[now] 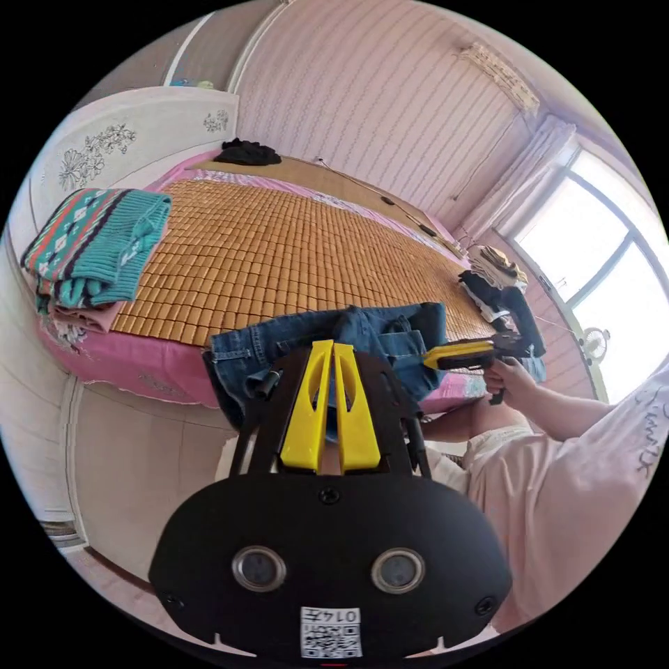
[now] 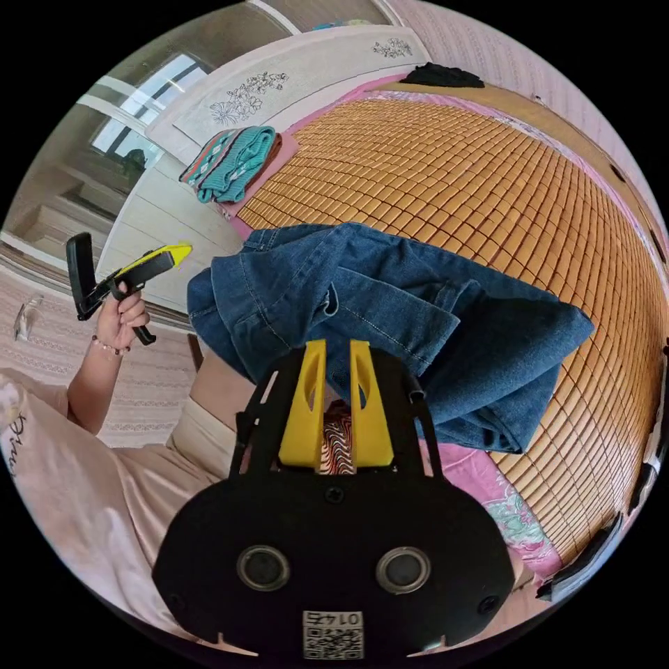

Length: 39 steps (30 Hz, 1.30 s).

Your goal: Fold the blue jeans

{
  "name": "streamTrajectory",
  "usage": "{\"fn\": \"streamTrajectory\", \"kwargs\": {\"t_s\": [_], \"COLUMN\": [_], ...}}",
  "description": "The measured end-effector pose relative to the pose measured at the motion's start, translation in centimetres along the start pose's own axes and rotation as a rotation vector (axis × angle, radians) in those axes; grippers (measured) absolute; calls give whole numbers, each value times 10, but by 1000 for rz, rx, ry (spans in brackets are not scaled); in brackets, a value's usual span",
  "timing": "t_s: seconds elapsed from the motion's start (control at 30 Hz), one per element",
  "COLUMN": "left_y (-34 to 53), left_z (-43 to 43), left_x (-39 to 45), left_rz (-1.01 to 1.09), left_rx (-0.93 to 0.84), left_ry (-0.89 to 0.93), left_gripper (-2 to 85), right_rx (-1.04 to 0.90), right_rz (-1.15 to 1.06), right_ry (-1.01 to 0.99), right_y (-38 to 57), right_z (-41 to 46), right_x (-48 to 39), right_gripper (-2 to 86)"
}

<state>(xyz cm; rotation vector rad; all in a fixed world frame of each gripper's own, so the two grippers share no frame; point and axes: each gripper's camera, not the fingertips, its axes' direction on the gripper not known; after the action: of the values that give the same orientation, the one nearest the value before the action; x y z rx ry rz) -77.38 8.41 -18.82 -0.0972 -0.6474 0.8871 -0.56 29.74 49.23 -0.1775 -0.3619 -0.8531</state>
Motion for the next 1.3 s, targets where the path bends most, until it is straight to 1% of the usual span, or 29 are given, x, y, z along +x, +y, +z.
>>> {"fn": "streamTrajectory", "kwargs": {"t_s": [0.07,0.13,0.2,0.23,0.27,0.33,0.37,0.4,0.47,0.5,0.53,0.57,0.6,0.63,0.67,0.7,0.73,0.8,0.87,0.93,0.97,1.0,1.07,1.1,1.13,1.17,1.23,1.27,1.3], "left_y": [-5,-8,-8,-8,-8,-6,-5,-4,-3,-2,-3,-4,-6,-7,-10,-12,-12,-10,-6,-5,-5,-5,-5,-8,-9,-14,-23,-30,-37], "left_z": [11,24,38,41,45,50,55,61,68,71,72,74,76,75,75,76,76,84,88,89,92,96,99,95,93,86,71,61,52], "left_x": [-14,-16,-12,-11,-9,-8,-10,-12,-16,-16,-15,-13,-9,-8,-5,-2,-1,4,8,8,7,5,3,3,2,-2,-12,-23,-38], "left_rz": [-27,-34,-33,-31,-29,-41,-55,-70,-90,-92,-79,-56,-30,-21,-9,-2,-5,-4,12,9,-3,-39,-75,-74,-75,-79,-84,-92,-112], "left_rx": [-54,-98,-139,-148,-154,-162,-177,-203,-237,-251,-259,-278,-291,-292,-294,-298,-303,-337,-332,-326,-340,-348,-352,-345,-340,-326,-267,-211,-149], "left_ry": [4,-2,-17,-13,-9,-7,-16,-23,-29,-40,-38,-60,-85,-92,-92,-68,-45,21,8,32,101,179,229,232,235,263,308,282,190], "left_gripper": [37,56,72,83,106,133,139,144,146,141,137,127,103,91,63,34,20,-4,-7,-9,-9,-8,-8,-7,-8,-8,-7,-5,-2], "right_rx": [-18,-43,9,19,5,-72,-111,-112,-68,-40,-22,22,47,57,46,-7,-32,-88,-124,-155,-175,-207,-256,-285,-294,-295,-274,-258,-237], "right_rz": [32,41,105,128,161,161,160,160,125,103,99,86,69,47,34,46,51,59,60,56,58,28,-39,-86,-124,-200,-213,-195,-172], "right_ry": [-10,75,245,263,239,100,77,122,88,-7,-65,-196,-285,-311,-339,-345,-340,-252,-165,-73,11,87,165,241,296,341,322,280,217], "right_y": [0,-3,-9,-10,-15,-23,-26,-27,-26,-25,-25,-23,-21,-21,-21,-23,-23,-25,-28,-31,-32,-33,-34,-33,-30,-23,-14,-9,-3], "right_z": [0,4,2,2,7,22,30,31,23,17,15,12,12,14,21,33,39,59,69,75,79,85,92,95,97,99,95,89,81], "right_x": [6,9,18,21,29,37,37,34,26,21,19,15,10,7,2,-2,-4,-18,-30,-42,-48,-55,-68,-75,-79,-84,-83,-79,-73], "right_gripper": [129,154,172,169,165,116,64,35,30,29,32,37,64,78,149,194,203,223,221,202,181,163,135,107,99,84,74,67,60]}}
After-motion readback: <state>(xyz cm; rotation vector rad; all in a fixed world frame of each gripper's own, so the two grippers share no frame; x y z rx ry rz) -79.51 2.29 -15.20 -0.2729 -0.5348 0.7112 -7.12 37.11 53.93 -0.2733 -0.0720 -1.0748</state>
